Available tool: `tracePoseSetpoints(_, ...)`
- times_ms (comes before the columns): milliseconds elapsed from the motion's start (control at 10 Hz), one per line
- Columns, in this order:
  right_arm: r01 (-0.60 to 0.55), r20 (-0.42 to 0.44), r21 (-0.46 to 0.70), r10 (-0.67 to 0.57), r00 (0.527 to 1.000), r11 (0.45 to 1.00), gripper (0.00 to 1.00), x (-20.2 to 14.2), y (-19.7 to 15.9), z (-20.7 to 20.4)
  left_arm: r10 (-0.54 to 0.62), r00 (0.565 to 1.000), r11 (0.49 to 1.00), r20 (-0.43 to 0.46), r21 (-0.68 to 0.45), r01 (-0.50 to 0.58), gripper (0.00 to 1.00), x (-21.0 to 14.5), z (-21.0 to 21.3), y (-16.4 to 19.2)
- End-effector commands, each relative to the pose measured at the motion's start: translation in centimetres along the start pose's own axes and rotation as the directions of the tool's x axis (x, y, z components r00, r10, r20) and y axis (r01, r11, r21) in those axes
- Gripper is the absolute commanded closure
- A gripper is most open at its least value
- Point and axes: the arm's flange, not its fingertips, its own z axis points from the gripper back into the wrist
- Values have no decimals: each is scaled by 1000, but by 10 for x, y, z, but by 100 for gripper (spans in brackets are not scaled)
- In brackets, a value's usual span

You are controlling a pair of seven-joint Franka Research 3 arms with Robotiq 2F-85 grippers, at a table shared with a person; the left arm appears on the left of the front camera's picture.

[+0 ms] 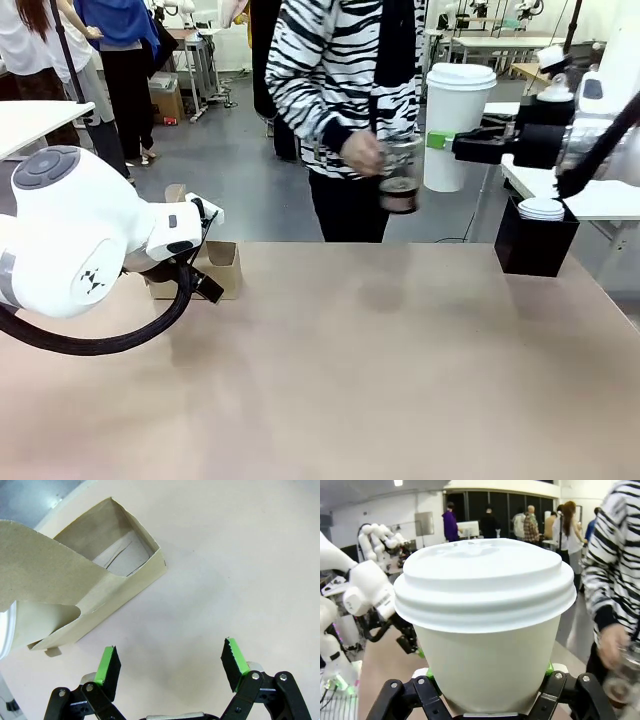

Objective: Pour a drink into a cup and package it in a carrier.
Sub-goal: When a person places the Paper Cup Lid on the 600 ml Paper Cup , lift the 600 ml Paper Cup, then position the Cup Carrier in the center of the table.

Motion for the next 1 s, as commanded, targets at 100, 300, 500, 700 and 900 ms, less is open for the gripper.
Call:
tracePoseSetpoints(100,-3,36,32,2,999,999,19,18,30,28,1,1000,1000,1,-1,-1,0,0,0,0)
tracePoseSetpoints(300,-19,20,15,18,1000,1000,19,12,23,19,1,1000,1000,1,-1,-1,0,0,0,0)
tracePoseSetpoints(500,-19,20,15,18,1000,1000,19,12,23,19,1,1000,1000,1,-1,-1,0,0,0,0)
tracePoseSetpoints(700,-19,20,15,18,1000,1000,19,12,23,19,1,1000,1000,1,-1,-1,0,0,0,0)
tracePoseSetpoints(900,-19,20,15,18,1000,1000,19,12,23,19,1,1000,1000,1,-1,-1,0,0,0,0)
